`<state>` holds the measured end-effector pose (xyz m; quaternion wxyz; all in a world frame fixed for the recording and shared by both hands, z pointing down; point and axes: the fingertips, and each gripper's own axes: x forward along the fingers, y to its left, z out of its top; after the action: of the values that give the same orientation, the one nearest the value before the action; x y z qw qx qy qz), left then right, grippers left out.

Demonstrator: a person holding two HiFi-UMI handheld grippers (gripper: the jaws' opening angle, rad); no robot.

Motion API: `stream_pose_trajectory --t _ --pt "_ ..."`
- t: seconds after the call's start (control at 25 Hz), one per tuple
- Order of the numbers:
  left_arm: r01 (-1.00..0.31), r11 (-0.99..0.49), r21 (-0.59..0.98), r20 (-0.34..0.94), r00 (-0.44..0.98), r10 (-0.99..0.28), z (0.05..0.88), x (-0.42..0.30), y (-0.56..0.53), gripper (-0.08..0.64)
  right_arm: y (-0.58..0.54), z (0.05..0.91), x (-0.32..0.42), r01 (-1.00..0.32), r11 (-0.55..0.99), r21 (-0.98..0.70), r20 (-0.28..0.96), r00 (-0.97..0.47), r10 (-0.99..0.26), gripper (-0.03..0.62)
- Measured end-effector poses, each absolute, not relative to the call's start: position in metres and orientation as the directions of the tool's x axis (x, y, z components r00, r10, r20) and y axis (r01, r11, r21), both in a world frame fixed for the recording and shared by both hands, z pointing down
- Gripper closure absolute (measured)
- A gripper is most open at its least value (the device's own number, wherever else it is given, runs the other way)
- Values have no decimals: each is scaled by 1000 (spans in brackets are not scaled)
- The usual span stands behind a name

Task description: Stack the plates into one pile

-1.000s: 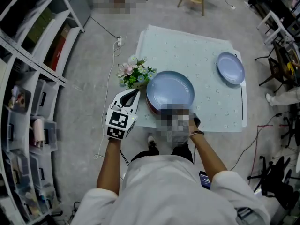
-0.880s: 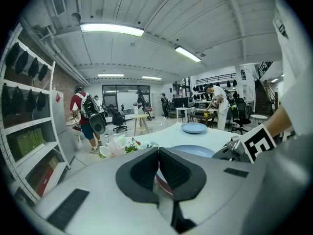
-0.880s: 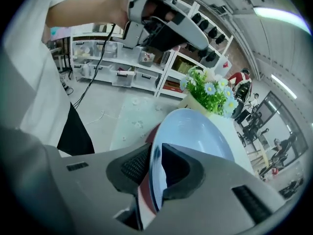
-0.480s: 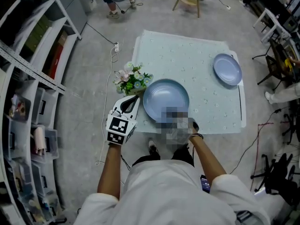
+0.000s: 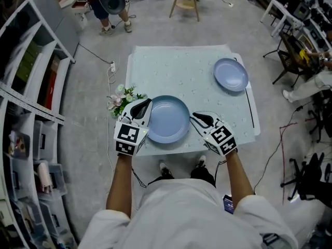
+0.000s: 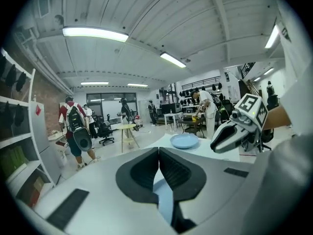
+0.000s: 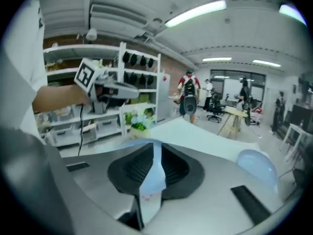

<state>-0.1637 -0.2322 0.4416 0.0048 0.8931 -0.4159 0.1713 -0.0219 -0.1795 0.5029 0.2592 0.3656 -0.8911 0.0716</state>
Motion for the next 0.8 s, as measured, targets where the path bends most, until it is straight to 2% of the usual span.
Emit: stream_pose_trajectory --t 0.04,0.08,0.28,0.56,0.8 --pt "-735 -663 -144 299 606 -737 434 -151 -237 540 -187 485 -1 -734 677 55 468 -580 -666 560" --pt "-726 -670 -153 288 616 -733 427 -138 -241 540 -194 468 20 -773 632 58 429 -552 -715 580" --pt "-676 -713 -187 234 674 -701 390 -68 -264 540 -216 396 111 -883 450 130 307 -396 -865 580" --pt "-603 -760 -242 193 738 -647 356 27 -284 540 -222 337 219 -939 284 195 215 -242 -946 580" --pt "-504 -817 -280 222 794 -566 356 109 -299 540 -222 338 308 -982 134 136 196 -106 -975 580"
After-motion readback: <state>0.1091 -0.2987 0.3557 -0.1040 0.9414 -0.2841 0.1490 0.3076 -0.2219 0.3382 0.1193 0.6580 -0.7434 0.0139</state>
